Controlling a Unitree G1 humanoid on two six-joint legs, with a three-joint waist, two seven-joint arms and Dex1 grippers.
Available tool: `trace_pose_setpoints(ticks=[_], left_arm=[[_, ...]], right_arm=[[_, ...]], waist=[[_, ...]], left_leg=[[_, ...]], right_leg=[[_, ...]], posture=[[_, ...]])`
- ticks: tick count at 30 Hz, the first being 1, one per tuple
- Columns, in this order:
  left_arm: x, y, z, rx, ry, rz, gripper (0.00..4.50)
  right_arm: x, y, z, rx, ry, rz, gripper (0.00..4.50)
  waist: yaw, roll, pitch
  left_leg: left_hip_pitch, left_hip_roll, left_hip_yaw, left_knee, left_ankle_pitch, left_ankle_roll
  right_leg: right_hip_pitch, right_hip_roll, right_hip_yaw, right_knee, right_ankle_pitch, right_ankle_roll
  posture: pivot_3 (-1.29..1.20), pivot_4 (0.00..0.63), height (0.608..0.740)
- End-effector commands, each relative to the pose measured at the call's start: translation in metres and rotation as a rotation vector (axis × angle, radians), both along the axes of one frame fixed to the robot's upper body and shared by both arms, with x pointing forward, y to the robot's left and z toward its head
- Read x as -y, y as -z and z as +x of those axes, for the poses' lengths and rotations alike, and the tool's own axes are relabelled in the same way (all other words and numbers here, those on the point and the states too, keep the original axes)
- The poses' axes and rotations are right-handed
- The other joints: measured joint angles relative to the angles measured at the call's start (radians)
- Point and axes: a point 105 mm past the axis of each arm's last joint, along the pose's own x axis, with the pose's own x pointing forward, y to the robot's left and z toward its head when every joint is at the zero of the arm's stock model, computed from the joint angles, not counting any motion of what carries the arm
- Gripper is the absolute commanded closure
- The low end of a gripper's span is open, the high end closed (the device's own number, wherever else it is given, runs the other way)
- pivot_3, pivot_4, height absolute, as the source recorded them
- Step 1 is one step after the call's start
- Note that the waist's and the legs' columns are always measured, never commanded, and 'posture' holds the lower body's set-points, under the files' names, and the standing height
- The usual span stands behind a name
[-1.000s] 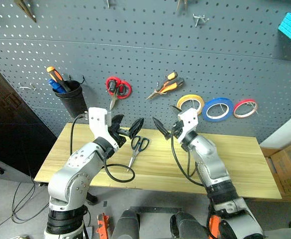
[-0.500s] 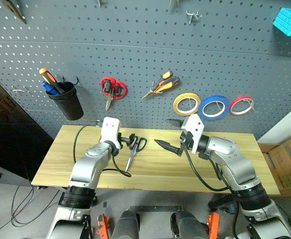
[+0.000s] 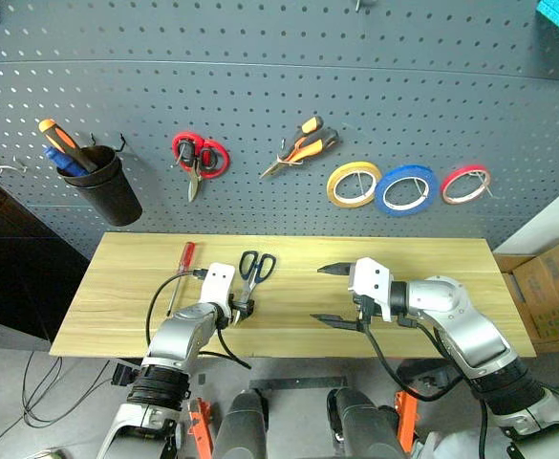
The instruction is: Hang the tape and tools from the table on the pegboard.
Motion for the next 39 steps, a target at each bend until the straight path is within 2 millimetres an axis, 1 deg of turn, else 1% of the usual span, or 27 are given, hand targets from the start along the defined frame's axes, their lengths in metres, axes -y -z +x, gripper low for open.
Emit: trace_pose_setpoints(ticks=[1, 6, 10, 11, 13, 14, 20, 22, 23, 28, 30, 33, 36, 37, 39], left_arm=[[0.005, 0.011, -0.007, -0.062, 0.030, -0.003, 0.00], [0.007, 0.021, -0.013, -0.124, 0.052, -0.010, 0.00], [0.013, 0.024, -0.018, -0.169, 0.066, -0.070, 0.00], [0.013, 0.025, -0.018, -0.173, 0.068, -0.071, 0.18], [0.011, 0.025, -0.018, -0.181, 0.056, -0.072, 0.59], [0.010, 0.026, -0.018, -0.185, 0.051, -0.077, 0.91], [0.004, 0.025, -0.018, -0.190, 0.030, -0.082, 2.98], [0.002, 0.025, -0.017, -0.182, 0.024, -0.082, 3.74], [0.002, 0.025, -0.016, -0.180, 0.023, -0.082, 4.00], [0.003, 0.025, -0.016, -0.174, 0.021, -0.088, 4.02], [0.003, 0.022, -0.013, -0.145, 0.022, -0.086, 4.02], [0.000, 0.014, -0.008, -0.075, 0.051, -0.032, 4.02], [0.000, -0.007, 0.003, 0.083, 0.103, 0.018, 4.02], [-0.001, -0.020, 0.004, 0.156, 0.112, 0.034, 4.02], [-0.008, -0.036, 0.001, 0.234, 0.096, 0.069, 4.02]], right_arm=[[-0.001, -0.014, -0.002, 0.047, -0.031, 0.010, 0.03], [-0.001, -0.015, -0.001, 0.050, -0.020, 0.010, 0.03], [-0.002, -0.018, 0.001, 0.044, 0.011, 0.035, 0.03], [-0.002, -0.018, 0.001, 0.042, 0.014, 0.037, 0.01], [-0.001, -0.019, 0.002, 0.041, 0.018, 0.037, 0.00], [-0.001, -0.019, 0.002, 0.040, 0.020, 0.036, 0.00], [0.001, -0.019, 0.006, 0.047, 0.040, 0.036, 0.00], [0.001, -0.020, 0.008, 0.055, 0.045, 0.037, 0.00], [0.001, -0.021, 0.010, 0.059, 0.046, 0.035, 0.00], [0.001, -0.021, 0.015, 0.067, 0.051, 0.031, 0.00], [0.001, -0.022, 0.017, 0.072, 0.052, 0.031, 0.00], [0.002, -0.024, 0.018, 0.076, 0.050, 0.036, 0.00], [0.001, -0.029, 0.016, 0.067, 0.046, 0.066, 0.00], [0.001, -0.033, 0.016, 0.052, 0.067, 0.101, 0.00], [0.003, -0.043, 0.016, 0.017, 0.118, 0.187, 0.00]], waist=[[-0.003, 0.002, 0.004], [-0.014, 0.005, 0.012], [-0.018, 0.006, 0.014], [-0.018, 0.006, 0.014], [-0.018, 0.006, 0.014], [-0.018, 0.006, 0.014], [-0.019, 0.006, 0.014], [-0.020, 0.006, 0.014], [-0.020, 0.006, 0.014], [-0.019, 0.006, 0.014], [-0.019, 0.006, 0.014], [-0.019, 0.006, 0.014], [-0.019, 0.005, 0.014], [-0.018, 0.005, 0.014], [-0.017, 0.004, 0.014]], left_leg=[[0.000, 0.000, 0.000, 0.000, 0.000, 0.000], [0.001, -0.001, 0.000, 0.000, 0.000, 0.000], [0.001, 0.000, 0.000, 0.000, 0.000, 0.000], [0.001, 0.000, 0.000, 0.000, 0.000, 0.000], [0.001, 0.000, 0.000, 0.000, 0.000, 0.000], [0.001, 0.000, 0.000, 0.000, 0.000, 0.000], [0.001, 0.000, 0.000, -0.001, 0.000, 0.000], [0.001, 0.000, 0.001, -0.001, 0.000, 0.000], [0.000, 0.000, 0.001, -0.002, 0.000, 0.000], [0.001, -0.001, 0.000, -0.002, 0.000, 0.000], [0.000, -0.001, 0.001, -0.002, 0.000, 0.000], [0.000, -0.001, 0.001, -0.003, 0.000, 0.000], [0.000, 0.000, 0.001, -0.003, 0.000, 0.000], [-0.001, 0.000, 0.001, -0.004, 0.000, 0.000], [-0.007, 0.000, 0.001, -0.003, 0.000, 0.000]], right_leg=[[0.000, 0.000, 0.000, 0.000, 0.000, 0.000], [0.000, 0.000, 0.001, 0.000, 0.000, 0.000], [0.000, 0.000, 0.001, 0.000, 0.000, 0.001], [0.000, 0.000, 0.001, 0.000, 0.000, 0.001], [0.000, 0.000, 0.001, -0.001, -0.001, 0.001], [0.000, 0.000, 0.001, -0.001, -0.001, 0.001], [0.000, -0.001, 0.001, -0.002, -0.001, 0.001], [0.000, -0.001, 0.001, -0.002, -0.001, 0.001], [-0.001, -0.001, 0.001, -0.002, -0.001, 0.001], [-0.001, -0.001, 0.001, -0.002, -0.001, 0.001], [-0.001, -0.001, 0.001, -0.002, -0.001, 0.001], [-0.001, -0.001, 0.001, -0.003, -0.001, 0.001], [-0.002, -0.001, 0.002, -0.002, -0.001, 0.001], [-0.003, -0.001, 0.002, -0.003, -0.001, 0.001], [-0.008, -0.001, 0.002, -0.002, 0.000, 0.001]], posture=[[0.00, 0.291, 0.740], [-0.02, 0.301, 0.740], [-0.03, 0.302, 0.740], [-0.03, 0.302, 0.740], [-0.03, 0.301, 0.740], [-0.03, 0.301, 0.740], [-0.02, 0.292, 0.740], [-0.02, 0.290, 0.740], [-0.02, 0.290, 0.740], [-0.01, 0.281, 0.740], [-0.01, 0.276, 0.740], [0.00, 0.264, 0.740], [0.00, 0.247, 0.740], [0.02, 0.229, 0.740], [0.03, 0.213, 0.740]])
